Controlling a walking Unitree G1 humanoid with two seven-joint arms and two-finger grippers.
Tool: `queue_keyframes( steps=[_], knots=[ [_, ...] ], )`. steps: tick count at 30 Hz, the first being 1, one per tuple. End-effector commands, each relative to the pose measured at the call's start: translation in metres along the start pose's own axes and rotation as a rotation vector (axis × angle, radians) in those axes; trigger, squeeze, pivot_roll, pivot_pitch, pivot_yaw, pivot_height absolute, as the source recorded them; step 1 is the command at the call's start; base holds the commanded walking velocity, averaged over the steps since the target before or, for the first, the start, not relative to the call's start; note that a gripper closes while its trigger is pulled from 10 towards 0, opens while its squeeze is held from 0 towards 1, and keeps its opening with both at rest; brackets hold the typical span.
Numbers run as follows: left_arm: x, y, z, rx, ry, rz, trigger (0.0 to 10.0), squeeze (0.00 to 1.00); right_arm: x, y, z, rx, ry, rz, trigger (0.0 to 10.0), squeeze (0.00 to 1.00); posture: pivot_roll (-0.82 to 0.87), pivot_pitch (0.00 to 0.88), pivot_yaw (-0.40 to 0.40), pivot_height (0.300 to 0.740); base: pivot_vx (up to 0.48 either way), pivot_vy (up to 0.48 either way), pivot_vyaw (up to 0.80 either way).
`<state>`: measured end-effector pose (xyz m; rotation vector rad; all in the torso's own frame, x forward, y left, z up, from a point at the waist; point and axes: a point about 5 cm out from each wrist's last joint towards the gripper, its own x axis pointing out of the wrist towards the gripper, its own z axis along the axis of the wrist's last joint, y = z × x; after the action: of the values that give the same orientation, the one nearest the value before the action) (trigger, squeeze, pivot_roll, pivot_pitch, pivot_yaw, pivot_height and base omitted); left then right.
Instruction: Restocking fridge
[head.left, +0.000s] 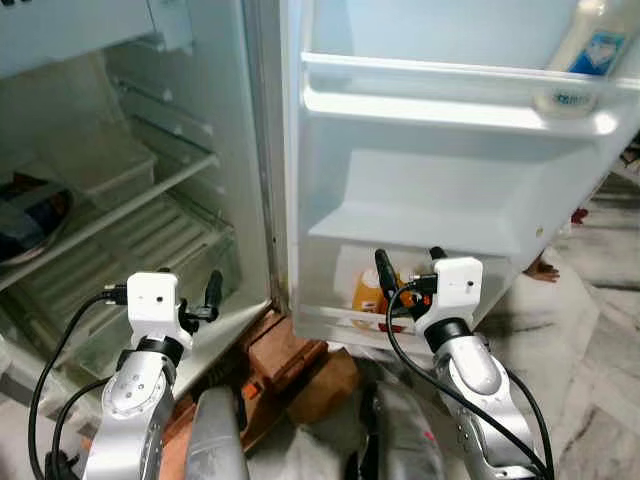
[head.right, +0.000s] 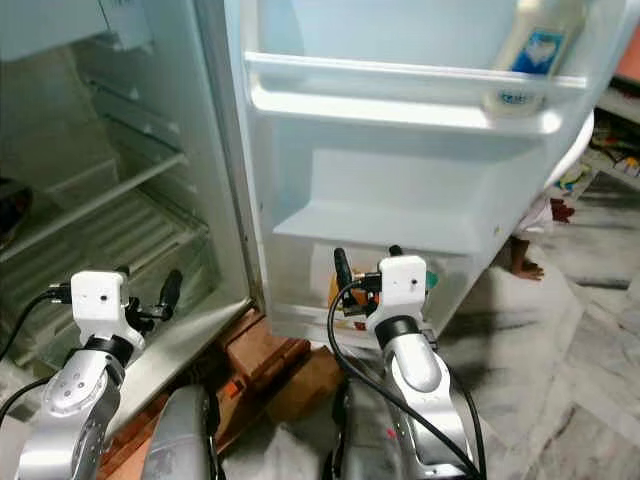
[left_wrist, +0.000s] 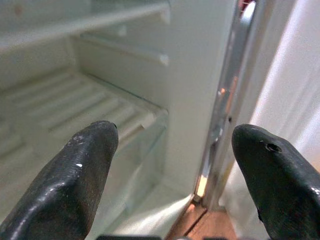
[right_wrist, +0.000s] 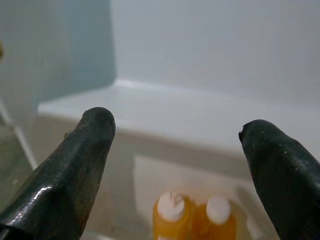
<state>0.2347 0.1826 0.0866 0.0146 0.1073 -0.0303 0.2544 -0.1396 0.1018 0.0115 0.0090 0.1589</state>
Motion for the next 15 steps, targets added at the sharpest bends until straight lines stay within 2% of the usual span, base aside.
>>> queue_keyframes(
  steps=[1, 7, 9, 13, 15],
  knots=[
    [-0.001, -0.006, 0.001, 0.011, -0.016, -0.017, 10.0, 0.00, -0.001, -0.008, -0.001, -0.014, 0.002, -0.015, 10.0, 0.00, 0.10, 0.000, -0.044, 0.685, 0.000, 0.000, 0.00],
    [0.004, -0.007, 0.003, 0.016, -0.024, -0.032, 10.0, 0.00, -0.010, -0.010, -0.012, -0.016, 0.058, -0.008, 10.0, 0.00, 0.10, 0.000, -0.042, 0.720, 0.000, 0.000, 0.00],
    [0.007, -0.004, 0.006, 0.024, -0.032, -0.035, 10.0, 0.00, -0.014, -0.011, -0.027, 0.042, 0.173, -0.010, 10.0, 0.00, 0.10, 0.000, -0.041, 0.740, 0.000, 0.000, 0.00],
    [0.009, -0.003, 0.006, 0.031, -0.034, -0.034, 10.0, 0.00, -0.016, -0.015, -0.036, 0.085, 0.255, -0.019, 10.0, 0.00, 0.09, 0.000, -0.041, 0.740, 0.000, 0.000, 0.00],
    [0.009, -0.005, 0.006, 0.029, -0.035, -0.037, 10.0, 0.00, -0.017, -0.018, -0.040, 0.078, 0.289, -0.022, 10.0, 0.00, 0.09, 0.000, -0.044, 0.740, 0.000, 0.000, 0.00]
  ],
)
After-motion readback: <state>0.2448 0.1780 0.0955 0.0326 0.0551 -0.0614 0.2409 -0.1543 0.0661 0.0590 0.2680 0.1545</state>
